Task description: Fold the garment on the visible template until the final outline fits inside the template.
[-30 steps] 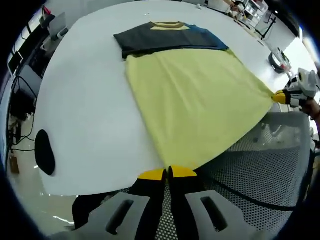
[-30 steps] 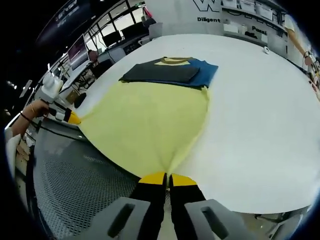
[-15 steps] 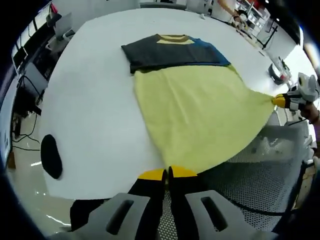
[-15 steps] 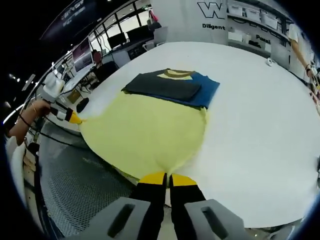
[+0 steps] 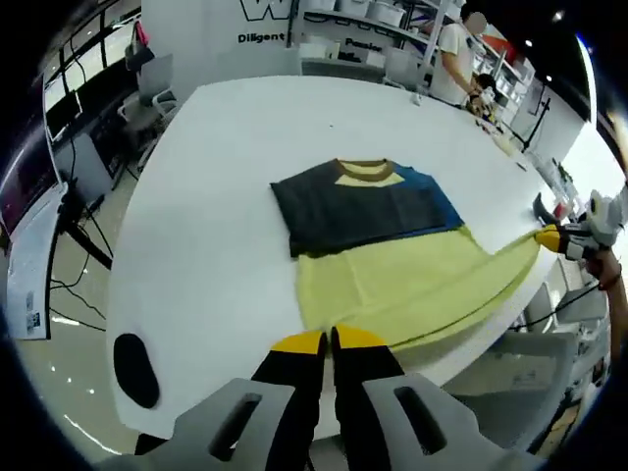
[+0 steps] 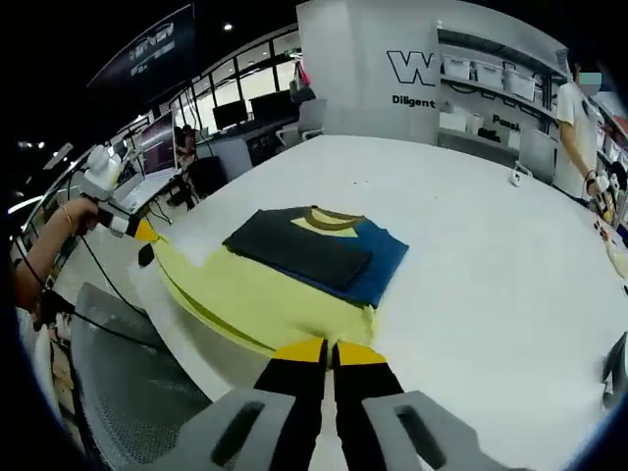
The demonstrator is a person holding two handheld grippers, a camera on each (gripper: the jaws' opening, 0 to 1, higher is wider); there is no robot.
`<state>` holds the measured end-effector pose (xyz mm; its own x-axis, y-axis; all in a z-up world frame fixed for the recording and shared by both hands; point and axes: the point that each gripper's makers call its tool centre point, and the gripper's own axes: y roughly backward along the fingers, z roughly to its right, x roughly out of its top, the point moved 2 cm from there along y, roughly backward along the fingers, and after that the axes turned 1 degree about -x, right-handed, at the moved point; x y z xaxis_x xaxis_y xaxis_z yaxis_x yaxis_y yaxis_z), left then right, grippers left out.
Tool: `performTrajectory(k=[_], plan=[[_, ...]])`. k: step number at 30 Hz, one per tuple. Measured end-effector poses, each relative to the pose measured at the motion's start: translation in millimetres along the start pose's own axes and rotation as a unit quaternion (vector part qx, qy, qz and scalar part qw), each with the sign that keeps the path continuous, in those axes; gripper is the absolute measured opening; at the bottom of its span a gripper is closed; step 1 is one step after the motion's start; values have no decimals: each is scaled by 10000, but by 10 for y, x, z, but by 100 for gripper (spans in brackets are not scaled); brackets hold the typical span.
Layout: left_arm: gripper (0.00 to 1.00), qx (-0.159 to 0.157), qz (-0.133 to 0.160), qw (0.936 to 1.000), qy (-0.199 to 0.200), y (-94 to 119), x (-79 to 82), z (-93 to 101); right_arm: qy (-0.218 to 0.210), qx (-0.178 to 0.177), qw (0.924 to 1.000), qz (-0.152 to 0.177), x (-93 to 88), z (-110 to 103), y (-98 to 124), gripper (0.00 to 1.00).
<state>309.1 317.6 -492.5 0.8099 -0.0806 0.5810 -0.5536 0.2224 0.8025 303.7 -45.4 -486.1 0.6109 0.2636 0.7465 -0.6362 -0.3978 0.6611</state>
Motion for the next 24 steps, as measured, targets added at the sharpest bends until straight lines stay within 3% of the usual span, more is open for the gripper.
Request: performTrajectory(k=[8, 12, 16, 24], plan=[[5, 78, 339, 9994, -60, -35, 439, -80, 272, -165, 9991, 291, 365, 151, -158, 0], [5, 95, 570, 9983, 19, -164, 696, -121, 302, -260, 9982, 449, 577, 267, -282, 0], [5, 184, 636, 9978, -87, -268, 841, -135, 439, -282, 9972, 532, 761, 334, -381, 0], [5, 246, 734, 9967, -228, -537, 1123, -199, 456, -339, 9976, 405, 893, 492, -613, 0]])
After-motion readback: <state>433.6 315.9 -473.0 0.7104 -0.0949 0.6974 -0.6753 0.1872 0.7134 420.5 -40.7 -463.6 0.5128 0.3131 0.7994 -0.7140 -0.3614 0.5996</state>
